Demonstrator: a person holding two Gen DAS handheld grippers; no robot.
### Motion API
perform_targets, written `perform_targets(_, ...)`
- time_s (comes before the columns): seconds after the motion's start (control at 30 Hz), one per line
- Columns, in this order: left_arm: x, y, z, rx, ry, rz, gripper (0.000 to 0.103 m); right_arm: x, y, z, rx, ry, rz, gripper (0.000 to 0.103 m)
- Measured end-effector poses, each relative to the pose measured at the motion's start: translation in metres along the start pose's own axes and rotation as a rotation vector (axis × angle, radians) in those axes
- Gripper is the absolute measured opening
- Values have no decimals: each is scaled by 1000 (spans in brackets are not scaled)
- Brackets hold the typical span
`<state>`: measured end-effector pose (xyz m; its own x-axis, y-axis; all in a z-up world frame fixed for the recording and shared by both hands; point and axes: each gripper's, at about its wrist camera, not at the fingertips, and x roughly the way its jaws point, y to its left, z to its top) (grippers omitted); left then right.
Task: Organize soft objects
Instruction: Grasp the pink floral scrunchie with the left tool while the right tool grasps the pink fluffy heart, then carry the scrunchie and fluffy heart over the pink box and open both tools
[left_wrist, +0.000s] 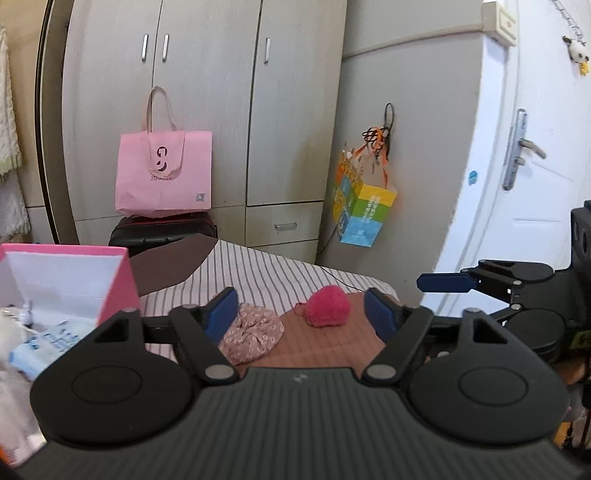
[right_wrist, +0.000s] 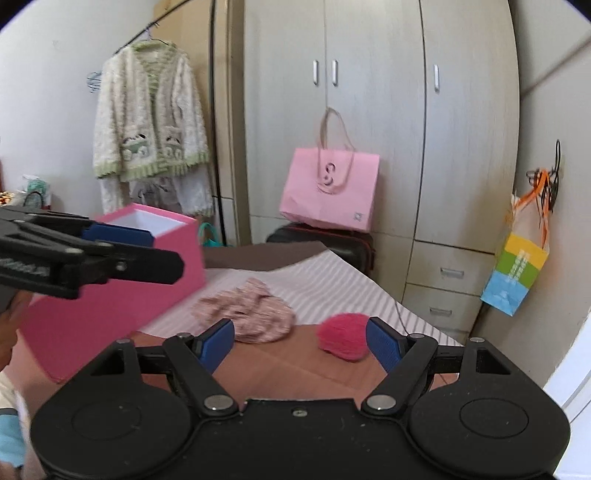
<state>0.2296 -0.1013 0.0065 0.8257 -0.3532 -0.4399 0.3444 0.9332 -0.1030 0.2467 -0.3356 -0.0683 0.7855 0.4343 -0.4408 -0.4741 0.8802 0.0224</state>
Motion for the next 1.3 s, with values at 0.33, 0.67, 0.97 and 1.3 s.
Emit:
perform_targets(0.33,95,8,-15,9,84,230,80,85,-26,-16,-126,67,1,82)
perform_targets(0.67,139,24,-38,-3,177,292,92,129,-34,-26,-164,136,-12,82)
perform_targets(0.97,154,41,-49,-60,219,308,95,133,-44,-28,-114,130,56,63)
perform_targets(1.3,145,36,-46,-59,193,294,23,126,-32,-31,-75,126,-3,57)
